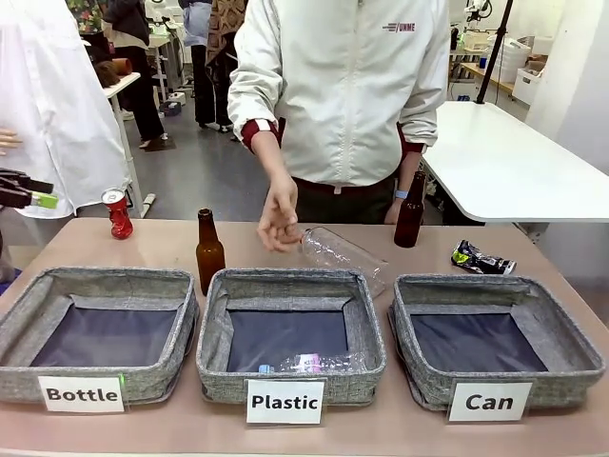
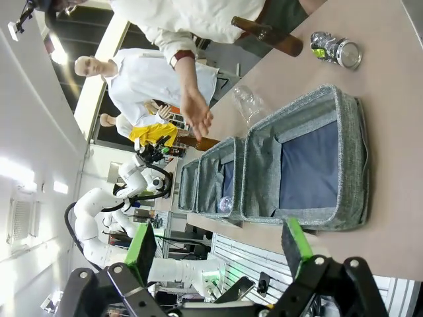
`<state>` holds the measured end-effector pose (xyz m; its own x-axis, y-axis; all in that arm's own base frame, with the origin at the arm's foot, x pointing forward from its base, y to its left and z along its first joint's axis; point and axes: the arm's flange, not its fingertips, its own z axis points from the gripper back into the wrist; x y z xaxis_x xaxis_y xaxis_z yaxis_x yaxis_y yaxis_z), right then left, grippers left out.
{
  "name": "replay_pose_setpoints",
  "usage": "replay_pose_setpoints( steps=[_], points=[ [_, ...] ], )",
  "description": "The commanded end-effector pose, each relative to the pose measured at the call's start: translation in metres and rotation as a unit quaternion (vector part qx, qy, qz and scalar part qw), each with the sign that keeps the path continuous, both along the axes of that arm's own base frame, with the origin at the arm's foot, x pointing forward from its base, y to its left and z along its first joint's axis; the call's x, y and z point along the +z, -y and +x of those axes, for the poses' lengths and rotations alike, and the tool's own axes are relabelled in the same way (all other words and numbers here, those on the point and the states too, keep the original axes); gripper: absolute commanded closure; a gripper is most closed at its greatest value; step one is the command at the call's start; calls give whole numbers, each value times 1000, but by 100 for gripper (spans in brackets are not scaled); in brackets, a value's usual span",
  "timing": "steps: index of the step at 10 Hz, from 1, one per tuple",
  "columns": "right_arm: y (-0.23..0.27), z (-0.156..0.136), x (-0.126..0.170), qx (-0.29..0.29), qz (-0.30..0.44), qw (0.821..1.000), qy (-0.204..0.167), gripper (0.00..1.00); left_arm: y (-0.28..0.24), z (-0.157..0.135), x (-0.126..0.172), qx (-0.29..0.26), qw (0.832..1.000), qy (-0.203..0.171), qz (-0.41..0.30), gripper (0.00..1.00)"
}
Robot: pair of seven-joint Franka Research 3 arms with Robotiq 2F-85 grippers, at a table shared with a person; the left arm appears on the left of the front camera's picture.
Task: Sort the can waste into the basket.
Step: Pick up the can waste from the table and place it in the right Fabric basket.
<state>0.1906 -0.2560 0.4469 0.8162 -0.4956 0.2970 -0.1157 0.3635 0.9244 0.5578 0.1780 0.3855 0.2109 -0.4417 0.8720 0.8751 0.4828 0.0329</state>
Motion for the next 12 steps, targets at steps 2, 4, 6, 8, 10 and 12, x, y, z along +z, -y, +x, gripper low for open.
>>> replay_pose_setpoints(
  steps=[2, 4, 6, 8, 10, 12],
  points=[
    [2, 1, 2, -1, 1, 1000, 17, 0, 3, 4, -16, -13, 998, 49, 29, 0],
    [2, 1, 2, -1, 1, 1000, 17, 0, 2, 6, -12, -19, 999, 28, 28, 0],
    [2, 1, 2, -1, 1, 1000, 17, 0, 2, 6, -12, -19, 999, 28, 28, 0],
    [2, 1, 2, -1, 1, 1000, 17, 0, 0, 23, -25, -15, 998, 20, 65, 0],
    [2, 1, 2, -1, 1, 1000, 17, 0, -4, 60, -41, -27, 998, 14, 48, 0],
    [2, 1, 2, -1, 1, 1000, 17, 0, -6, 83, -59, -26, 998, 20, 48, 0]
  ],
)
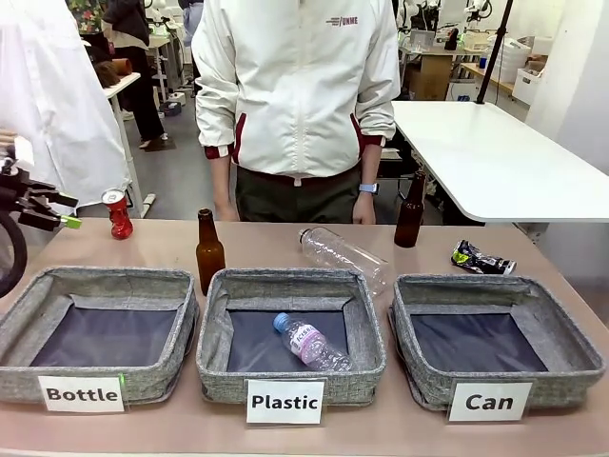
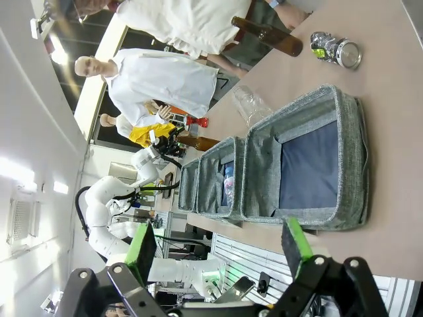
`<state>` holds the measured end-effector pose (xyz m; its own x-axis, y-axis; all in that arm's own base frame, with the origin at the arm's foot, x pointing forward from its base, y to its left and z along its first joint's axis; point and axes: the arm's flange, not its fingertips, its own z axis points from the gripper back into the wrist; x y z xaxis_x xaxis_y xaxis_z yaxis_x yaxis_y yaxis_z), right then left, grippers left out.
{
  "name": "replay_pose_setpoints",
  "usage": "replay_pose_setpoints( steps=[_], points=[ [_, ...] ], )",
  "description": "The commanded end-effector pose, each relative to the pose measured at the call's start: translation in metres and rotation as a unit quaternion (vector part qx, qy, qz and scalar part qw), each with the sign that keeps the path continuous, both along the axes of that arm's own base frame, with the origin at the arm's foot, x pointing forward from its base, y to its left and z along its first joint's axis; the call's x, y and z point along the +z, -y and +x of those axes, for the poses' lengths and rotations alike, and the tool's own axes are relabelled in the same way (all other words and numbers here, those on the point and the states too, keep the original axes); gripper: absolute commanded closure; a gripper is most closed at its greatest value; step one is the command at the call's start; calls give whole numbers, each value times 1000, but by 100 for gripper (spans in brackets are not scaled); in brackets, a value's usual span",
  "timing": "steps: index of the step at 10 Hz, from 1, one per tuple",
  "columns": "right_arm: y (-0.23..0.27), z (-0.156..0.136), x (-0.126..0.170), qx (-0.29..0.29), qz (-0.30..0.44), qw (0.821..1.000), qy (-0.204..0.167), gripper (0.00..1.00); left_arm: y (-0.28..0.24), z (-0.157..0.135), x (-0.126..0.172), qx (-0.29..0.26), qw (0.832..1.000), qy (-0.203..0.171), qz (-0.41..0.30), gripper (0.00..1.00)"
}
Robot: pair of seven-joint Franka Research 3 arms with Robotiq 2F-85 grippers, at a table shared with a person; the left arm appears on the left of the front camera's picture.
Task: Sort the can waste into the basket.
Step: Pick up the can waste from the table and place it in the right Fabric basket.
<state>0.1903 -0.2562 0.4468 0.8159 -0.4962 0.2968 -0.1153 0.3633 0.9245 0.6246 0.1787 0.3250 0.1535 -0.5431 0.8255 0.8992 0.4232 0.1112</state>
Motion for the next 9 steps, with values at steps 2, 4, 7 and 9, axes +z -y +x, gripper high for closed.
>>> replay_pose_setpoints(
  steps=[2, 4, 7, 9],
  points=[
    [2, 2, 2, 0, 1, 1000, 17, 0, -8, 33, -12, -27, 1000, 4, -3, 0],
    [2, 2, 2, 0, 1, 1000, 17, 0, -6, 48, -20, -48, 999, -10, -4, 0],
    [2, 2, 2, 0, 1, 1000, 17, 0, 6, 70, -30, -54, 998, -17, 14, 0],
    [2, 2, 2, 0, 1, 1000, 17, 0, 11, 81, -34, -39, 999, -24, 29, 0]
  ],
)
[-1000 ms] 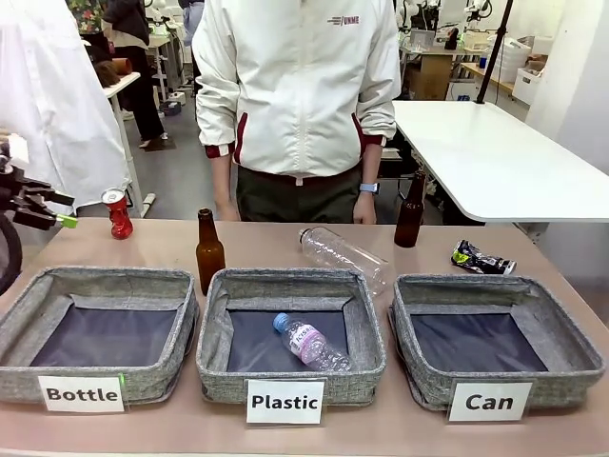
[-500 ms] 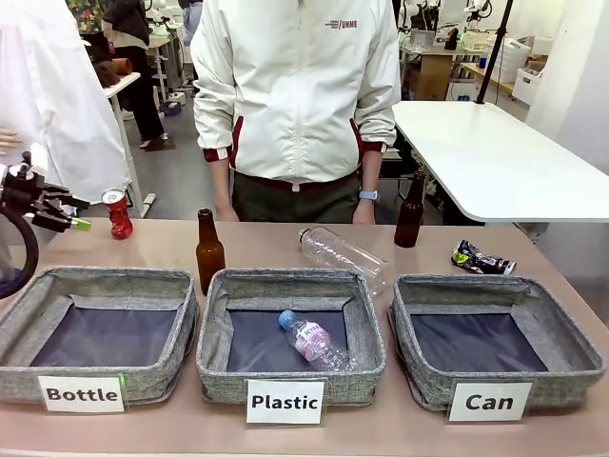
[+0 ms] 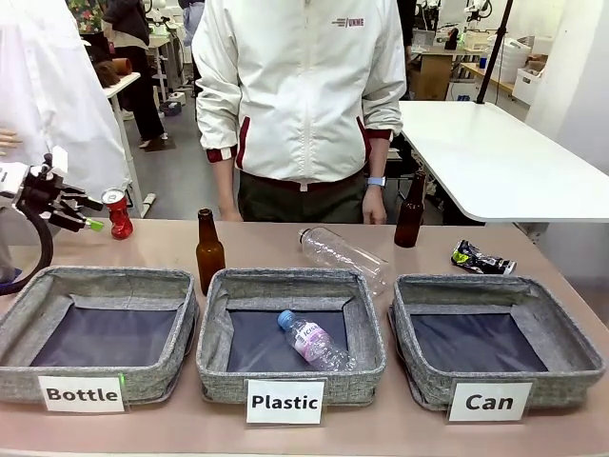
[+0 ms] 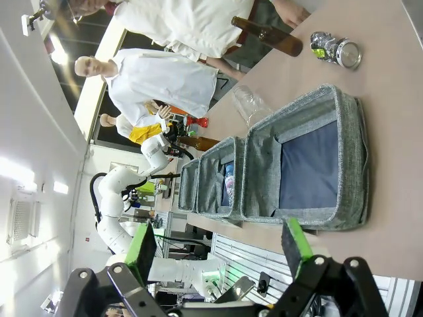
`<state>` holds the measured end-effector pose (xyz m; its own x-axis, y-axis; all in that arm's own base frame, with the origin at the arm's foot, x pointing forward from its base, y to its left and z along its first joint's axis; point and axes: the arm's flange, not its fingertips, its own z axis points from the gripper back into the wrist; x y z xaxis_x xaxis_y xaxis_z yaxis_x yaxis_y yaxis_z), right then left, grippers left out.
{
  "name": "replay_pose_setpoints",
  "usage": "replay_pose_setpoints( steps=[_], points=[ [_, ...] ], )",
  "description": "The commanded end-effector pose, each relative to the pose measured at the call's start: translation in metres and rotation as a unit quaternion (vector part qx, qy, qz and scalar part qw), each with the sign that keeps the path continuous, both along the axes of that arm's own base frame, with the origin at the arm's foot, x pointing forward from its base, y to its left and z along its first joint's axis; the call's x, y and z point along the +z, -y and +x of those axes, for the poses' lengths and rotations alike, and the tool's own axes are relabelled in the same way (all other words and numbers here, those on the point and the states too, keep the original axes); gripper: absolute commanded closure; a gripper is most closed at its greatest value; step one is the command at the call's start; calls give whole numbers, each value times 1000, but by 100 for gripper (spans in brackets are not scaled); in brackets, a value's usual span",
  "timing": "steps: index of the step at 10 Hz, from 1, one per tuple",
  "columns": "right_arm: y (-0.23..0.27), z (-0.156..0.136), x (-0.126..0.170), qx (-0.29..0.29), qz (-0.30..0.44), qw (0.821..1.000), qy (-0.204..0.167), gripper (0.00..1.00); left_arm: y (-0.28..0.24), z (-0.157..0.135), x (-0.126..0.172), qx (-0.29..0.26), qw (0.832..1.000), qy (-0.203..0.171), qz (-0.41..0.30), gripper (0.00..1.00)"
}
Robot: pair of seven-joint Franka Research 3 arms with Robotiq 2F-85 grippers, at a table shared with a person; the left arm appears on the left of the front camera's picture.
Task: Sort the can waste into the basket.
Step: Pick up the can waste from the table and place it in the right Fabric basket.
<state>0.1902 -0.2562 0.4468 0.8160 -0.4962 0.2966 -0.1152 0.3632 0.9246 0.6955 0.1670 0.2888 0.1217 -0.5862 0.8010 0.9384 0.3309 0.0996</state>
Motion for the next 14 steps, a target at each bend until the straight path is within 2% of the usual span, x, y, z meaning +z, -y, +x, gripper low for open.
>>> replay_pose_setpoints(
  steps=[1, 6, 7, 14],
  points=[
    [2, 2, 2, 0, 1, 1000, 17, 0, 3, 15, -1, 2, 1000, -13, 10, 0],
    [2, 2, 2, 0, 1, 1000, 17, 0, 26, 28, -10, -22, 999, -16, -21, 0],
    [2, 2, 2, 0, 1, 1000, 17, 0, 29, 31, -12, -33, 998, -25, -35, 0],
    [2, 2, 2, 0, 1, 1000, 17, 0, 31, 41, -28, -47, 992, -23, -119, 0]
  ],
)
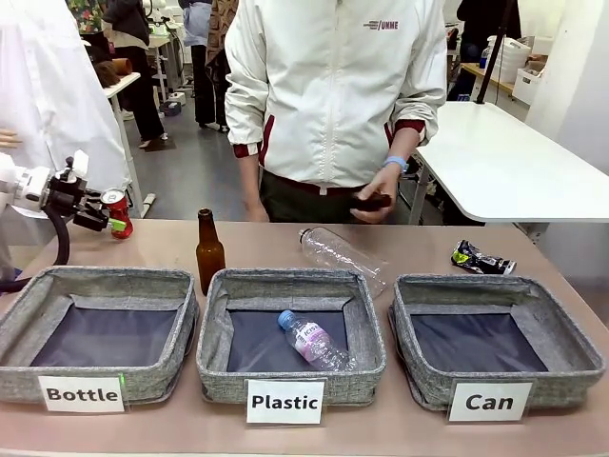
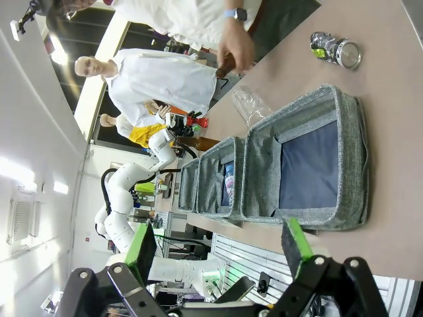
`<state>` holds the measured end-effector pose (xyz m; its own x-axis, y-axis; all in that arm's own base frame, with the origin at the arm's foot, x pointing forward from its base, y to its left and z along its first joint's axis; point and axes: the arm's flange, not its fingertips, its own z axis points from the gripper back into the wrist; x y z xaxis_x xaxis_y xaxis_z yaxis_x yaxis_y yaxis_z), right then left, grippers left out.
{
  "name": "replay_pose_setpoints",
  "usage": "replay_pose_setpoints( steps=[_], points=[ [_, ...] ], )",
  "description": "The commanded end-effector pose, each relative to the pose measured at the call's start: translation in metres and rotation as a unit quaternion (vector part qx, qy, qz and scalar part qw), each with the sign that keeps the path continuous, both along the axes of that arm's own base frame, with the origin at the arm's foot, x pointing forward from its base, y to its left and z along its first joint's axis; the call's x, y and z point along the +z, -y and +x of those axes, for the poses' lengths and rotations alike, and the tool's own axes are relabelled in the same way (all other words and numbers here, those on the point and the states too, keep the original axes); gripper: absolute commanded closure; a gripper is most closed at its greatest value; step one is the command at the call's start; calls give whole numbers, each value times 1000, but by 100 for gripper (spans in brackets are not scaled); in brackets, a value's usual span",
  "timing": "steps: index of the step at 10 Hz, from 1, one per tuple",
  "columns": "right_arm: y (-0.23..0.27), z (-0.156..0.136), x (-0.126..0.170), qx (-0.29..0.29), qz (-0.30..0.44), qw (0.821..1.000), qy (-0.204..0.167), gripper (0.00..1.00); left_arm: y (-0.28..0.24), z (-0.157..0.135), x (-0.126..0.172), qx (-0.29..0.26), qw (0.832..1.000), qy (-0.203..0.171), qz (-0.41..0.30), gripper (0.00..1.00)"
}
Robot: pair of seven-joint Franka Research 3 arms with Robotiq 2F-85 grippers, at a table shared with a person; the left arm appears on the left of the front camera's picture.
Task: Sort the can waste into the basket.
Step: Pick up the can waste from the table and place it in the right Fabric basket.
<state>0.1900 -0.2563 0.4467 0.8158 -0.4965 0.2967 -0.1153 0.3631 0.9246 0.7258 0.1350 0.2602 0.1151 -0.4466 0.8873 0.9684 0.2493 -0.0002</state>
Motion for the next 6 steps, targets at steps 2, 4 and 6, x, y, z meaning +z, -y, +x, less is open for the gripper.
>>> replay_pose_setpoints(
  steps=[2, 4, 6],
  points=[
    [1, 2, 2, 0, 0, 1000, 17, 0, 1, 11, -2, 4, 999, 5, -38, 0],
    [1, 2, 2, 0, 0, 1000, 17, 0, 3, 12, -5, 3, 999, 14, -43, 60],
    [1, 2, 2, 0, 0, 1000, 17, 0, 4, 13, -5, 4, 999, 15, -47, 63]
  ],
)
